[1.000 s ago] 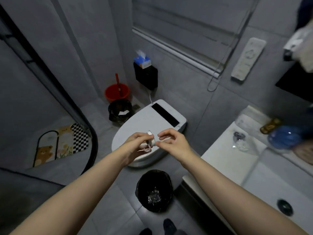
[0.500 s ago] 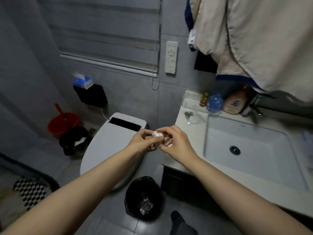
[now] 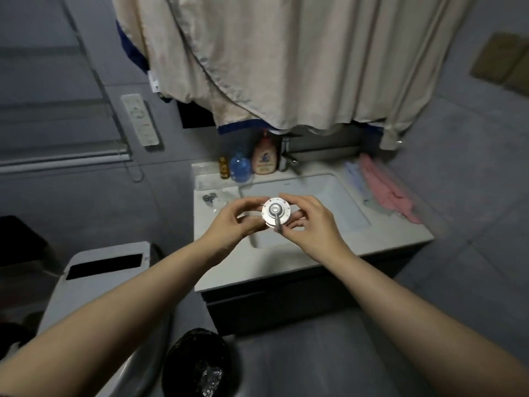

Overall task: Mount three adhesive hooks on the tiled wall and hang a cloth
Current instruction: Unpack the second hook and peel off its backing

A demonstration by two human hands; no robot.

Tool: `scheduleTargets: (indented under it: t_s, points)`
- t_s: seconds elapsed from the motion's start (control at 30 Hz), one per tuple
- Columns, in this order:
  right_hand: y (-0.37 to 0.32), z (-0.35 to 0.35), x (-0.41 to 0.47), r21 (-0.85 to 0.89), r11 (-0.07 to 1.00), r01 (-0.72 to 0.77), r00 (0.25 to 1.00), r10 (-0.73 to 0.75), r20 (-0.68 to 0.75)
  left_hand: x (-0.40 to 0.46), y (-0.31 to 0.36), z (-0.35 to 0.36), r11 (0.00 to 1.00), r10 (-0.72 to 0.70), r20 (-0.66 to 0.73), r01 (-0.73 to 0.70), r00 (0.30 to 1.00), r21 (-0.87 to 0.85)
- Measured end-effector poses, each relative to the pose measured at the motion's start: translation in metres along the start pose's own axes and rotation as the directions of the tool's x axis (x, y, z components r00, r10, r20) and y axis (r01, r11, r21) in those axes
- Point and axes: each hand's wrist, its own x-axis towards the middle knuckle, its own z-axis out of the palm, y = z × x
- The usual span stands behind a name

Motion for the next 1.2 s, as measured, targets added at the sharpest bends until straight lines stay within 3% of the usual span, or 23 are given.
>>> scheduleTargets:
  t_s: [0.13, 0.3, 0.43, 0.6, 0.83, 1.07, 1.2]
  points:
    - [0.008, -0.063, -0.029, -0.064, 0.998, -0.026, 0.991, 0.017, -0.136, 0.021, 0.019, 0.059, 0.985, 0.093, 0.193, -0.118, 0.977, 0.124]
    - [0.011, -0.147, -0.071, -0.081, 0.993, -0.089, 0.952, 0.06, -0.302, 0.036, 0.047, 0.155, 0.95, 0.206, 0.346, -0.272, 0.915, 0.153]
    - [0.007, -0.22, -0.11, -0.109, 0.988, -0.106, 0.91, 0.052, -0.411, 0.041, 0.069, 0.231, 0.864, 0.363, 0.482, -0.482, 0.798, 0.146]
    - [-0.003, -0.304, -0.164, -0.21, 0.971, -0.112, 0.858, -0.012, -0.514, 0.032, 0.106, 0.323, 0.768, 0.477, 0.589, -0.635, 0.652, 0.081]
    - [-0.04, -0.406, -0.246, -0.417, 0.894, -0.163, 0.797, -0.13, -0.59, -0.007, 0.148, 0.44, 0.667, 0.616, 0.617, -0.741, 0.489, -0.079]
    - [-0.094, -0.468, -0.333, -0.584, 0.774, -0.245, 0.697, -0.278, -0.661, -0.069, 0.187, 0.534, 0.502, 0.786, 0.542, -0.819, 0.297, -0.279]
    - [-0.137, -0.509, -0.394, -0.653, 0.689, -0.314, 0.632, -0.361, -0.686, -0.117, 0.224, 0.594, 0.31, 0.861, 0.498, -0.879, 0.099, -0.362]
